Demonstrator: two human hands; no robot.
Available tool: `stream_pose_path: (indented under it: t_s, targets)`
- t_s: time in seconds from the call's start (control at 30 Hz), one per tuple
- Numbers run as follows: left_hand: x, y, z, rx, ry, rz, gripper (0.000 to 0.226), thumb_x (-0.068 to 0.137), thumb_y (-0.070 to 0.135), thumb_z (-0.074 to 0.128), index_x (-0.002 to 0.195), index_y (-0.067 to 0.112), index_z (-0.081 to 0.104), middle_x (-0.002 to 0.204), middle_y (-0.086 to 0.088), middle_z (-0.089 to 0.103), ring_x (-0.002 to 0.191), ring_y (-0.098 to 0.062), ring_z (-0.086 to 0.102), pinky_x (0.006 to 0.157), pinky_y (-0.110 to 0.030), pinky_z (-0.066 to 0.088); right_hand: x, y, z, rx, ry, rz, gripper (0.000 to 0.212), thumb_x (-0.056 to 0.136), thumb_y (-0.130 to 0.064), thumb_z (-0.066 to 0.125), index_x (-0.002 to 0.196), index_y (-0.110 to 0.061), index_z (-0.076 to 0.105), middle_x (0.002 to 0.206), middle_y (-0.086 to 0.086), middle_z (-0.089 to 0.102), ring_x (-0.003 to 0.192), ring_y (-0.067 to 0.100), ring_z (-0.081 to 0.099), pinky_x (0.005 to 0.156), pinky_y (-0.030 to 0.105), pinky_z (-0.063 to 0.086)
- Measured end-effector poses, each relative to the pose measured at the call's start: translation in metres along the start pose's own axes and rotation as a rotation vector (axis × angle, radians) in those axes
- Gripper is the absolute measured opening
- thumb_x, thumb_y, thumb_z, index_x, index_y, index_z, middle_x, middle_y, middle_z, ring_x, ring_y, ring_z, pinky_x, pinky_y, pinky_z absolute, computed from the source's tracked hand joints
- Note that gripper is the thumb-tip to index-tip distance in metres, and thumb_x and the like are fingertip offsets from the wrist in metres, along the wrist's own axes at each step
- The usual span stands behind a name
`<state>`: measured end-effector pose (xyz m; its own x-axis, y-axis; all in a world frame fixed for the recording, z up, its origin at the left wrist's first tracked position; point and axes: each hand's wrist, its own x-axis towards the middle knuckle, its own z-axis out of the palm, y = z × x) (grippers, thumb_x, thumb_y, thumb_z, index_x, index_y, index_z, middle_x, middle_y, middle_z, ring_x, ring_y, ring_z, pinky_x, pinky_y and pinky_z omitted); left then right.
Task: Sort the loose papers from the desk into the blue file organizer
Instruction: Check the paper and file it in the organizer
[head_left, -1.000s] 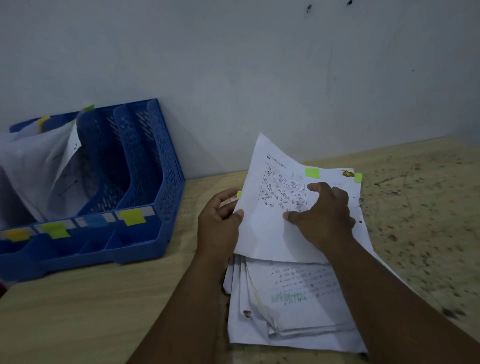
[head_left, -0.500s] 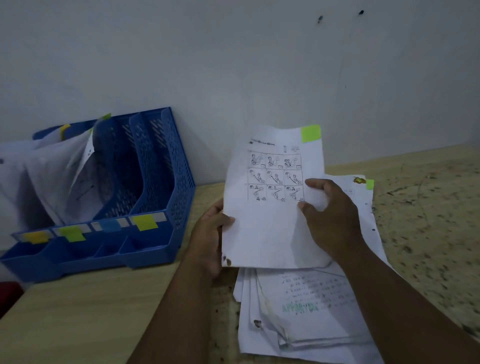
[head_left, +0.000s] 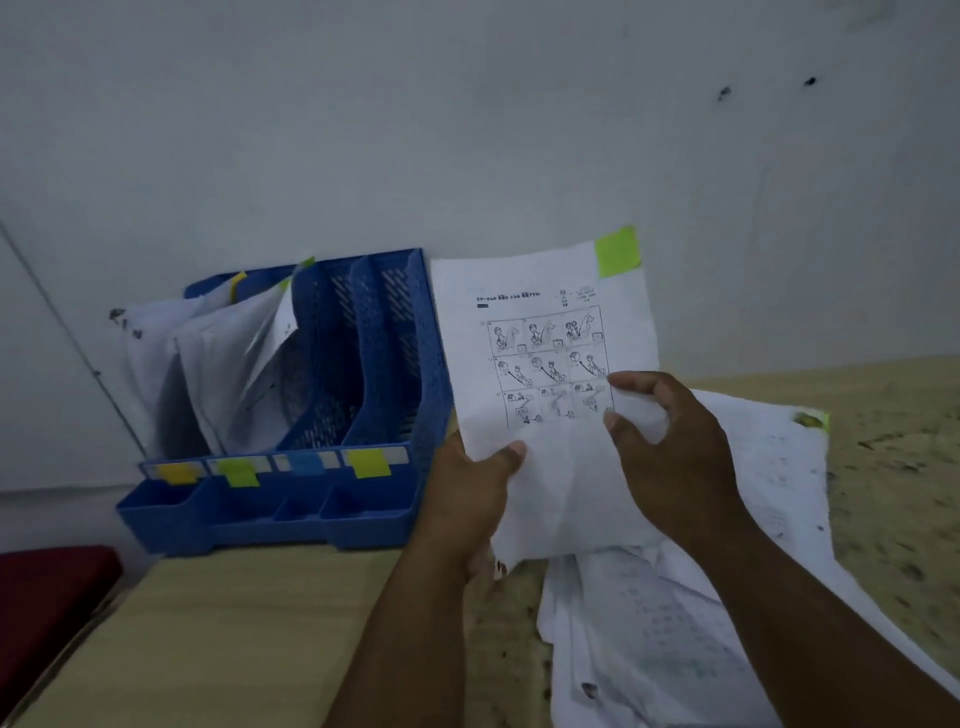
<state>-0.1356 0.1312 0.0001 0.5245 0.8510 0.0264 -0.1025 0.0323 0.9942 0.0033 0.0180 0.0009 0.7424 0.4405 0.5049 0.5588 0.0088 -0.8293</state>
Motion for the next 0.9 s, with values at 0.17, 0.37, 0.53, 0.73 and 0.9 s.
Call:
stream_pose_path:
  t_s: [0.17, 0.37, 0.53, 0.73, 0.9]
  targets:
    - [0.007, 0.024, -0.028, -0.020, 0.189, 0.175, 0.017, 0.096, 0.013, 0.067, 0.107, 0.025, 0.072, 0.099, 0.008, 0.077, 0.086, -0.007, 0.073, 0.071, -0.023, 0.059, 0.010, -0.028, 0.037, -0.089, -0.139, -0.051, 0.045, 0.087, -0.029, 0.073, 0.127, -0.036, 0.055, 0.128, -0.014, 0.053, 0.115, 0.007, 0.051, 0.095, 0.019, 0.039]
    - [0.019, 0.051, -0.079, 0.089, 0.420, 0.385, 0.025, 0.099, 0.018, 0.064, 0.123, 0.025, 0.065, 0.102, 0.018, 0.066, 0.090, 0.002, 0.061, 0.071, -0.016, 0.050, 0.014, -0.054, 0.089, -0.162, -0.287, -0.120, 0.059, 0.086, -0.036, 0.074, 0.138, -0.035, 0.046, 0.143, -0.008, 0.041, 0.132, 0.014, 0.041, 0.107, 0.026, 0.033]
    - [0.035, 0.066, -0.119, 0.186, 0.573, 0.473, 0.031, 0.102, 0.019, 0.058, 0.133, 0.019, 0.062, 0.114, 0.011, 0.063, 0.106, -0.012, 0.060, 0.086, -0.027, 0.046, 0.011, -0.076, 0.122, -0.098, -0.390, -0.138, 0.053, 0.091, -0.028, 0.071, 0.139, -0.033, 0.048, 0.137, -0.007, 0.045, 0.124, 0.010, 0.044, 0.099, 0.020, 0.031]
    - [0.052, 0.075, -0.164, 0.369, 0.784, 0.589, 0.039, 0.104, 0.014, 0.052, 0.142, 0.012, 0.055, 0.132, -0.007, 0.063, 0.121, -0.026, 0.058, 0.099, -0.031, 0.044, 0.009, -0.096, 0.159, -0.074, -0.519, -0.158, 0.050, 0.094, -0.026, 0.068, 0.140, -0.029, 0.049, 0.140, -0.007, 0.048, 0.110, 0.001, 0.044, 0.094, 0.018, 0.035]
    - [0.059, 0.078, -0.182, 0.498, 0.905, 0.618, 0.040, 0.105, 0.013, 0.048, 0.145, 0.011, 0.052, 0.137, -0.010, 0.062, 0.123, -0.029, 0.059, 0.103, -0.029, 0.044, 0.009, -0.112, 0.198, -0.102, -0.605, -0.179, 0.053, 0.094, -0.023, 0.066, 0.143, -0.025, 0.047, 0.139, -0.003, 0.051, 0.114, 0.010, 0.052, 0.095, 0.021, 0.040]
